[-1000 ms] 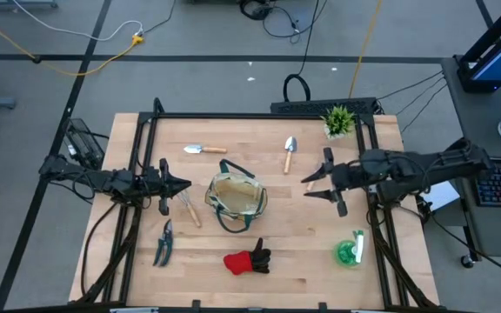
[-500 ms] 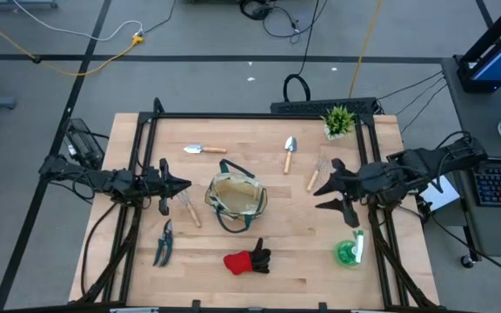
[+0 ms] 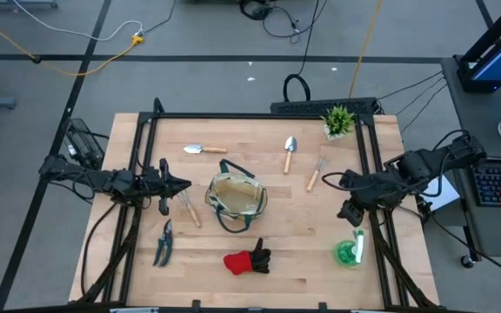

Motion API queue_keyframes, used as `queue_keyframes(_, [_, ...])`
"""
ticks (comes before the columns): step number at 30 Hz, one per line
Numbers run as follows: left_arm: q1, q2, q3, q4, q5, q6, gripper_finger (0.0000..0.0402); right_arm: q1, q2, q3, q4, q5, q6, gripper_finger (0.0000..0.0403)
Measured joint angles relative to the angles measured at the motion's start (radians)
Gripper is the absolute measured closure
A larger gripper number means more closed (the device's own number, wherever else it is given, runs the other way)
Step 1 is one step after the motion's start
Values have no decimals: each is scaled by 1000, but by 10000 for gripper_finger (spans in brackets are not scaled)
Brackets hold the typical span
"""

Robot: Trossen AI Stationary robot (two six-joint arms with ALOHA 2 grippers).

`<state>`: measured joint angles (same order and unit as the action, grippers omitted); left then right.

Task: Pick & Place Garden tools in Gardening bag
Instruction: Put the green spray bottle into the brown gardening bag

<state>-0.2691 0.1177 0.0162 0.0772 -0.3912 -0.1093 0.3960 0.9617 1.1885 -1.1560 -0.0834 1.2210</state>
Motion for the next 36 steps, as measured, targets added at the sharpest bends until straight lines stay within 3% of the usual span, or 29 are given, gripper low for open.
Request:
queue_keyframes(12, [0, 0, 0, 0, 0, 1, 371, 71, 0, 0, -23, -26, 301, 248])
queue_keyframes(36, [0, 0, 1, -17, -1, 1, 371, 386, 57, 0, -51, -77, 844, 248])
